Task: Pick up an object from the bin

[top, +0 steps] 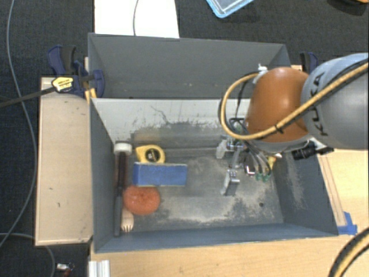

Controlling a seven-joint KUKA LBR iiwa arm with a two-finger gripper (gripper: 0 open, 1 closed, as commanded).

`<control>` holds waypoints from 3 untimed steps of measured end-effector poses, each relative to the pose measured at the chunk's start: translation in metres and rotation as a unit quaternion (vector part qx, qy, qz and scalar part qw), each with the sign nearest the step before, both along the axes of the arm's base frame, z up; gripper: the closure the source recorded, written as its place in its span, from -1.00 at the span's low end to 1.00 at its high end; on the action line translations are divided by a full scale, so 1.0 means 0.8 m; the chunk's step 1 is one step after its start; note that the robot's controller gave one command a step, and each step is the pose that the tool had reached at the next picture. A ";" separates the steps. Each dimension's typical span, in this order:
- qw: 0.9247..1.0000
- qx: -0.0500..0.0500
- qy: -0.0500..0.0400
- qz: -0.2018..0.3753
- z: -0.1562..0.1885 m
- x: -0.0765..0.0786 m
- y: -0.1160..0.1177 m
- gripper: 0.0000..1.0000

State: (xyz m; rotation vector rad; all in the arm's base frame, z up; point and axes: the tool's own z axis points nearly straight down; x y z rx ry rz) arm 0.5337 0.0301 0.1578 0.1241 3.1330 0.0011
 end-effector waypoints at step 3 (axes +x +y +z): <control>0.999 -0.001 -0.001 0.041 -0.039 0.026 0.094 -1.00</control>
Offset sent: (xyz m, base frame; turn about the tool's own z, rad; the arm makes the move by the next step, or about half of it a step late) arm 0.0222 0.0934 -0.0157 -0.0164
